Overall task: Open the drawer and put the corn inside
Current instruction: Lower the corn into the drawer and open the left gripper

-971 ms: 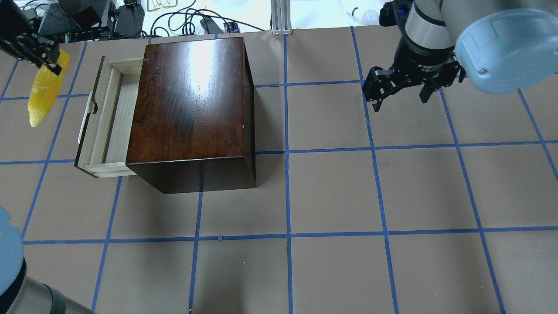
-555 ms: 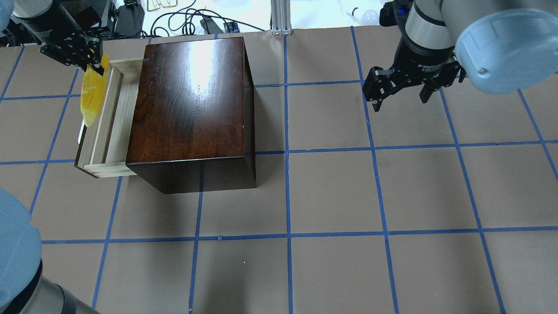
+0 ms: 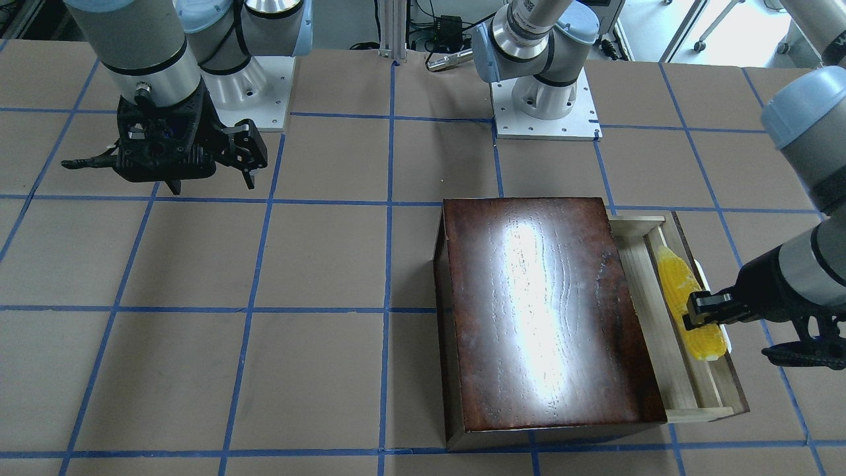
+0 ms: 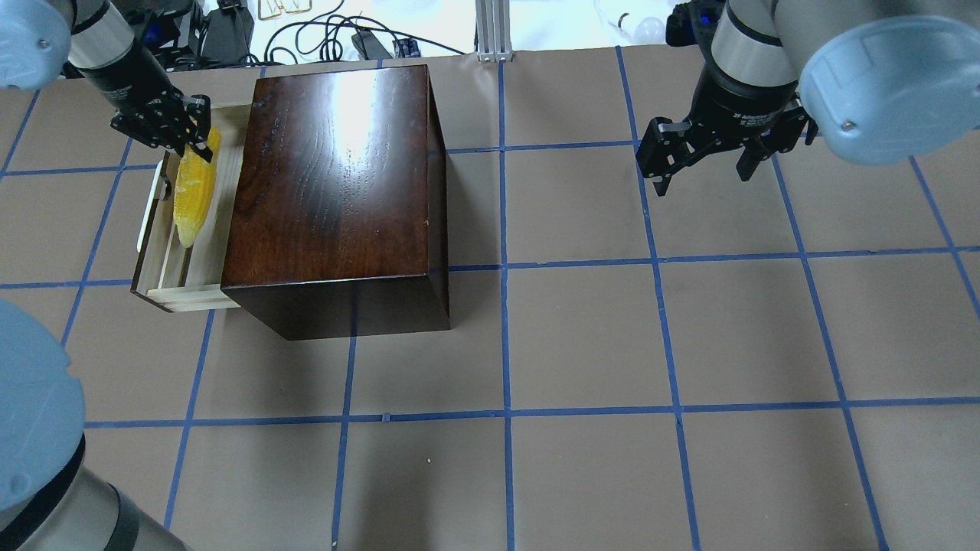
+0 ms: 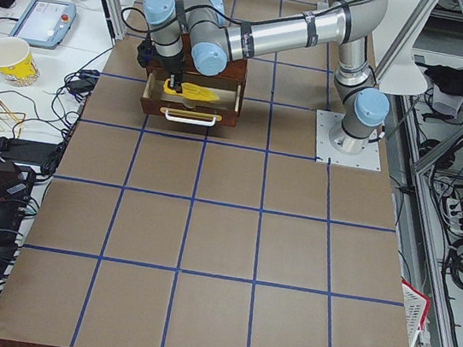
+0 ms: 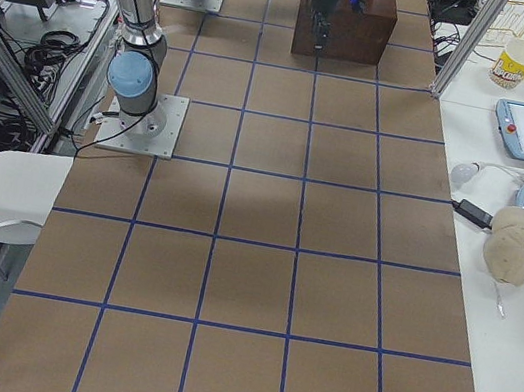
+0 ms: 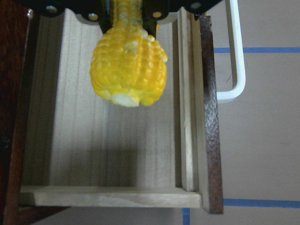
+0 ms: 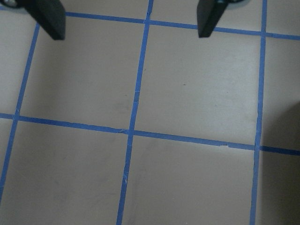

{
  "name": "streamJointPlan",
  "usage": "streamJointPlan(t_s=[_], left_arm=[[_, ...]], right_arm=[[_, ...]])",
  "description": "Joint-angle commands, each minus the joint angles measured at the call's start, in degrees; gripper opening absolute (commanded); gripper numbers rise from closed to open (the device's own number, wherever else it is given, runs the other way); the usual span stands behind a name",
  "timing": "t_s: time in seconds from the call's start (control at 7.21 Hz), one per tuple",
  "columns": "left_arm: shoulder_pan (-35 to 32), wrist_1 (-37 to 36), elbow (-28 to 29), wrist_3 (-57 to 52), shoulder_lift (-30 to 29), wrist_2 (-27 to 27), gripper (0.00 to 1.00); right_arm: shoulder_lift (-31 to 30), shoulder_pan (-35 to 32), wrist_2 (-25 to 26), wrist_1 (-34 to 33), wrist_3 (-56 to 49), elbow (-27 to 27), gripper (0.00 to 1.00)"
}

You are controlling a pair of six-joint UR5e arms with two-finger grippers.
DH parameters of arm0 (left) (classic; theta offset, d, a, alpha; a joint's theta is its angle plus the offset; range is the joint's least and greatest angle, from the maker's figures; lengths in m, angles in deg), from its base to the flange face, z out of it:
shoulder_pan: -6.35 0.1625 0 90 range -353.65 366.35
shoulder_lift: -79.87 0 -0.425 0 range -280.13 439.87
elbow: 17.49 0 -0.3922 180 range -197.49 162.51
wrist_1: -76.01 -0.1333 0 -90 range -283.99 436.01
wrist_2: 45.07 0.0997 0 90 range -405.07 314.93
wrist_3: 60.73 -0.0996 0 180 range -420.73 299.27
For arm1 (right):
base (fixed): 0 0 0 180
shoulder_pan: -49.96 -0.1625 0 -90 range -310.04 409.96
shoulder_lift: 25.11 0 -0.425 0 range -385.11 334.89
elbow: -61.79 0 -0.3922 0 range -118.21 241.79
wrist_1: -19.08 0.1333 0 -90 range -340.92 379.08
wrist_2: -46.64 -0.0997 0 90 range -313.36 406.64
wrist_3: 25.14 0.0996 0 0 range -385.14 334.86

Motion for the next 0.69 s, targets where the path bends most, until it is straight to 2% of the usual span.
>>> streamJointPlan(t_s=[0.0, 0.14, 0.28, 0.42, 0.55], left_arm=[[-0.09, 0.32, -0.87, -0.15, -0.78, -0.04, 0.13], [-0.09, 0.33, -1.75, -0.15, -0.70, 0.05, 0.16], [-0.09, -0.02, -2.10, -0.06, -0.79, 0.05, 0.43], [-0.09, -0.02, -2.11, 0.03, -0.53, -0.04, 0.76], [-0.09, -0.02, -2.02, 0.11, -0.35, -0.04, 0.99]], right_arm=[[0.00, 0.17, 0.00, 0.00, 0.00, 0.00, 1.00], [0.00, 0.17, 0.00, 0.00, 0.00, 0.00, 1.00], [0.00, 0.00, 0.00, 0.00, 0.00, 0.00, 1.00], [0.00, 0.17, 0.00, 0.00, 0.00, 0.00, 1.00], [0.00, 0.00, 0.00, 0.00, 0.00, 0.00, 1.00]])
